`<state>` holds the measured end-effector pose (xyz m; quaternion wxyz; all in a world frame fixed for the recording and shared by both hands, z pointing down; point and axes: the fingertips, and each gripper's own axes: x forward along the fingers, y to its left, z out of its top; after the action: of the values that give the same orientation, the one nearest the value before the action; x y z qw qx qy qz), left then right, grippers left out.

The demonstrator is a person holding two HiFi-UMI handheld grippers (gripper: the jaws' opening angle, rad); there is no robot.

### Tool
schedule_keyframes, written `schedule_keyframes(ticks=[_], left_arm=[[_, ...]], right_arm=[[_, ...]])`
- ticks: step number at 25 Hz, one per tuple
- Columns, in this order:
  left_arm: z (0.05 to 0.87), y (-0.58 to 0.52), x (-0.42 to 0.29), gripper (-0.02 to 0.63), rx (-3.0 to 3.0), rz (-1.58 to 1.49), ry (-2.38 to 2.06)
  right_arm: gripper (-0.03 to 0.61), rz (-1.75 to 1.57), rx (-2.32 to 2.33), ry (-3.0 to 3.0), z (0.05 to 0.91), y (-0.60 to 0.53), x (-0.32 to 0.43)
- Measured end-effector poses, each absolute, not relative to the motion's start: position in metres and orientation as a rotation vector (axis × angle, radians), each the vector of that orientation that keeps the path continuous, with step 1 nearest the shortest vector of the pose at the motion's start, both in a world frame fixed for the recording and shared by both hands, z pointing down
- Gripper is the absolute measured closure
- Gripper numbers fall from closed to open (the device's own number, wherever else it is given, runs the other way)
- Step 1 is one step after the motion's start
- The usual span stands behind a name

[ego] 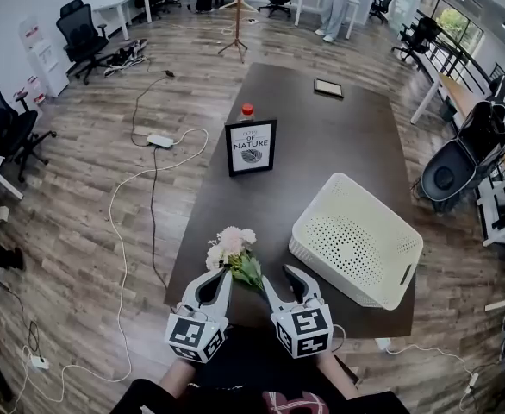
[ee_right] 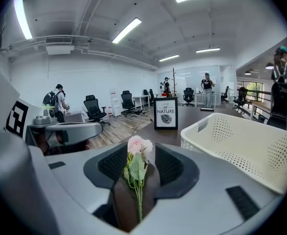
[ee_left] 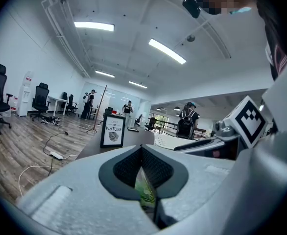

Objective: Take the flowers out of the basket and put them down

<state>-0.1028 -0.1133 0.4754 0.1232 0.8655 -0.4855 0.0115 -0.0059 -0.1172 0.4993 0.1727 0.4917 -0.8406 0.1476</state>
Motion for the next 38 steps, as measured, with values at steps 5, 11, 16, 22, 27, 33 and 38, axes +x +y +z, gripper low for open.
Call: schedule_keyframes(ticks=[5,11,16,22,27,33,38], left_arm=[[0.476,-0.115,-0.105,0.606,2.524,0.027,-1.416],[0.476,-0.117,-0.106,0.606,2.529,0.023,-1.413],[0.474,-0.121,-0.105,0.606,2.535,0.020,-1.409],[0.472,-0.125,-0.103,0.606,2.542,0.015,-1.405],[0.473,-0.129,-0.102,0.606,2.552,0.019,-1.390],[0.473,-0.134,-0.097,0.606,2.567,0.028,-1.367],[0.472,-0.137,-0.095,0.606,2.573,0.034,-1.354]], right_arm=[[0.425,0.433,1.419,-2.376,0.502,-0.119,-0.007],[0.450,0.417,1.424,-2.348,0.507,-0.121,-0.007],[0.499,0.411,1.450,-2.337,0.505,-0.126,-0.003],[0.508,0.400,1.459,-2.327,0.507,-0.130,-0.002],[0.537,0.366,1.479,-2.306,0.509,-0.134,-0.002],[0.560,0.401,1.460,-2.305,0.515,-0.137,-0.001],[0.571,0.410,1.468,-2.293,0.516,-0.139,0.000]])
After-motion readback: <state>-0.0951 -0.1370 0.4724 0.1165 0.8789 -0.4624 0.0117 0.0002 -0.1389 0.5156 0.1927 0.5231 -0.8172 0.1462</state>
